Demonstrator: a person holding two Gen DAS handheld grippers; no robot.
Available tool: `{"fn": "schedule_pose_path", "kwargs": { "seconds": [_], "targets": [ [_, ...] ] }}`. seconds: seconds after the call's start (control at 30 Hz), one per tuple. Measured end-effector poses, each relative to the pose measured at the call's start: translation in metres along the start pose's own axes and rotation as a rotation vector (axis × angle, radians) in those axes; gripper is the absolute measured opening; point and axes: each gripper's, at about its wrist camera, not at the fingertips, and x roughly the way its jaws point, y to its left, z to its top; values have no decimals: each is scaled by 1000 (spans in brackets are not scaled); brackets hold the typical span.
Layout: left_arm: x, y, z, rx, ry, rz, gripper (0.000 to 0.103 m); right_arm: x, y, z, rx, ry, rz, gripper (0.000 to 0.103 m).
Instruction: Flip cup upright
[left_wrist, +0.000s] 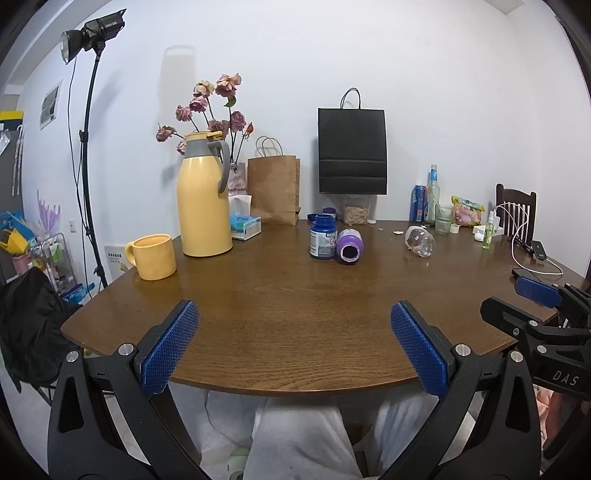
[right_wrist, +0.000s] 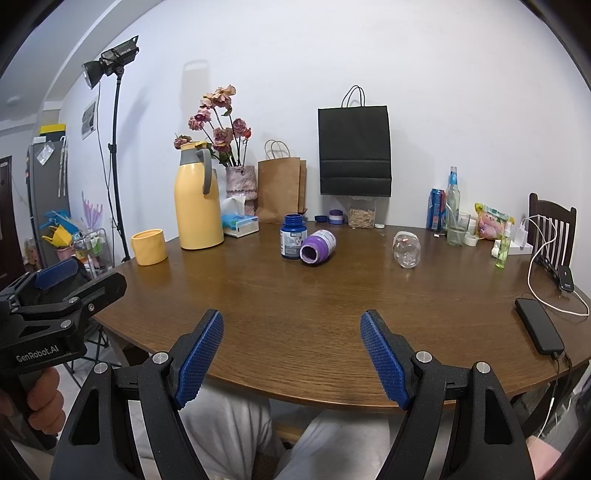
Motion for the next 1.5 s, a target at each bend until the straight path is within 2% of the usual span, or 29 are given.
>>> {"fn": "schedule_pose_path", "kwargs": {
  "seconds": [0.8,1.0,1.27,1.37,1.5],
  "targets": [
    [8,-1,1,3,18,2,103,12,-5,-6,7,36,-2,81],
    [38,4,8,8,43,17,103,43,-11,3,12,65,3,81],
    [96,19,32,-69,118,3,103,98,-24,29,35,123,15,81],
    [123,21,40,-70,162,-2,103,128,-32,40,59,176,36,81],
    [171,26,48,-106,280,-49,103,174,-43,55,99,245,77,81]
  ]
}}
